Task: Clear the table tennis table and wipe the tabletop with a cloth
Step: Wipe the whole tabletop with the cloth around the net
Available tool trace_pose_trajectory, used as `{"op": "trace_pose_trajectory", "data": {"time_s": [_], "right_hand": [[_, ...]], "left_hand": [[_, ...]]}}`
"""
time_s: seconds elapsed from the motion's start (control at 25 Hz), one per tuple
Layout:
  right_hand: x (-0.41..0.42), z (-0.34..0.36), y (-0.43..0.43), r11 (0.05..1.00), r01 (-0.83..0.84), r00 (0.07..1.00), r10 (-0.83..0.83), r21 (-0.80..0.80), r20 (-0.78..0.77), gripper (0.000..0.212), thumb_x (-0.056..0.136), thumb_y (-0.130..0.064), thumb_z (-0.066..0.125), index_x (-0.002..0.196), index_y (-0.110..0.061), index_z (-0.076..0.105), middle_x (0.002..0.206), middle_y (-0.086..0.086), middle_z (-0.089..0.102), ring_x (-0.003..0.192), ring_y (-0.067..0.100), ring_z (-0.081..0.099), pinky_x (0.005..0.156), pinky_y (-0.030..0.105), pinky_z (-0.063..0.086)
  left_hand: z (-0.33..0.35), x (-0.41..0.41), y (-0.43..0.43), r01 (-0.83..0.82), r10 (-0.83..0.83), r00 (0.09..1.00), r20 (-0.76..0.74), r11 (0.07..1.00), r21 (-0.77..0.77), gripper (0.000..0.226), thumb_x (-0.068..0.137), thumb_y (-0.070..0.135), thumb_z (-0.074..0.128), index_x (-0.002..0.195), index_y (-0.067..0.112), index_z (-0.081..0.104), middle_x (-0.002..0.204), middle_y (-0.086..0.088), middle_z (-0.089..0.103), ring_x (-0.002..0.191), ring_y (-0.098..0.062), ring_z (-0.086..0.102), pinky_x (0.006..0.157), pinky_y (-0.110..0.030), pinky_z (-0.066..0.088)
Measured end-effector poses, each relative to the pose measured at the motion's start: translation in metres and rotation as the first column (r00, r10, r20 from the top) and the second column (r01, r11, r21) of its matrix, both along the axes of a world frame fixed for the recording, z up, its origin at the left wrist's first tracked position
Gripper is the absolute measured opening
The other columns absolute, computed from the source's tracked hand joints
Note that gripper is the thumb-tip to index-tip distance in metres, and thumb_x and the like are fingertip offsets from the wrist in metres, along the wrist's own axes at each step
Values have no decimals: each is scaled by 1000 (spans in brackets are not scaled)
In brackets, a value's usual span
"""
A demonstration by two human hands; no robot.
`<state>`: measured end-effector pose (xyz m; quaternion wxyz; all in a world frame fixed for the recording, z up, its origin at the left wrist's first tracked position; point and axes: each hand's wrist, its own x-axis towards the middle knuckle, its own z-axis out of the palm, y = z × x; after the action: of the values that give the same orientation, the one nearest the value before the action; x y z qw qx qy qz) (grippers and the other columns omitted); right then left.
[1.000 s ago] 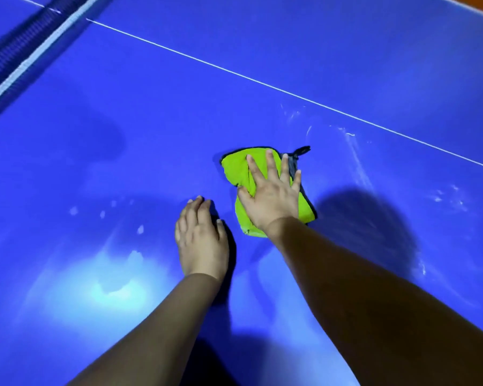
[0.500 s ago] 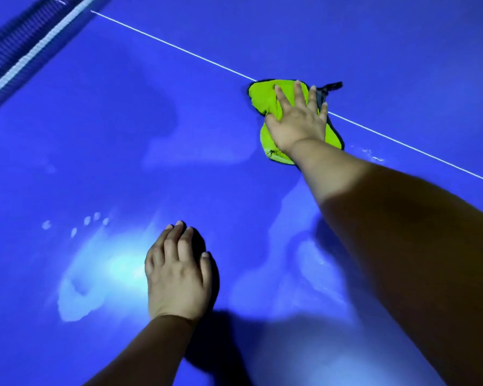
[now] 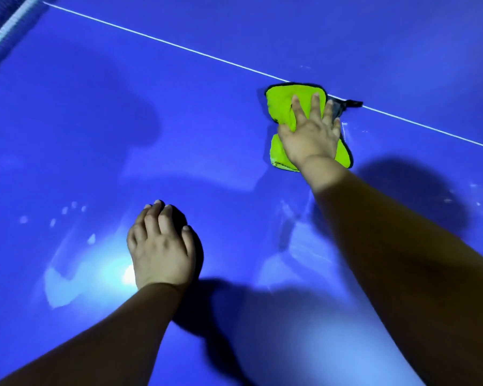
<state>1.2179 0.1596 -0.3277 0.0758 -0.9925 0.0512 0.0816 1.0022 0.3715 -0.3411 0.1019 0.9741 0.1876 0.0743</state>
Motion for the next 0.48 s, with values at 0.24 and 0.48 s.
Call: {"op": "trace_pose_trajectory", "data": {"time_s": [0.24,0.48], "right_hand": [[-112,0,11,998,-65,998,65,5,7,67,91,-51,38,152,-38,13,162,3,0,148,29,-6,117,49,4],[-238,-2,39,997,-80,997,80,-17,16,70,87,-49,37,152,-36,16,162,4,4,148,30,-1,117,50,6]], "left_hand": [[-2,-6,2,27,-28,999,-26,1000,-13,47,80,29,42,118,3,52,131,-19,48,123,-38,39,102,-46,23],[0,-14,6,46,-45,999,23,996,-70,36,90,24,42,120,4,52,132,-16,47,124,-36,37,105,-44,23]]}}
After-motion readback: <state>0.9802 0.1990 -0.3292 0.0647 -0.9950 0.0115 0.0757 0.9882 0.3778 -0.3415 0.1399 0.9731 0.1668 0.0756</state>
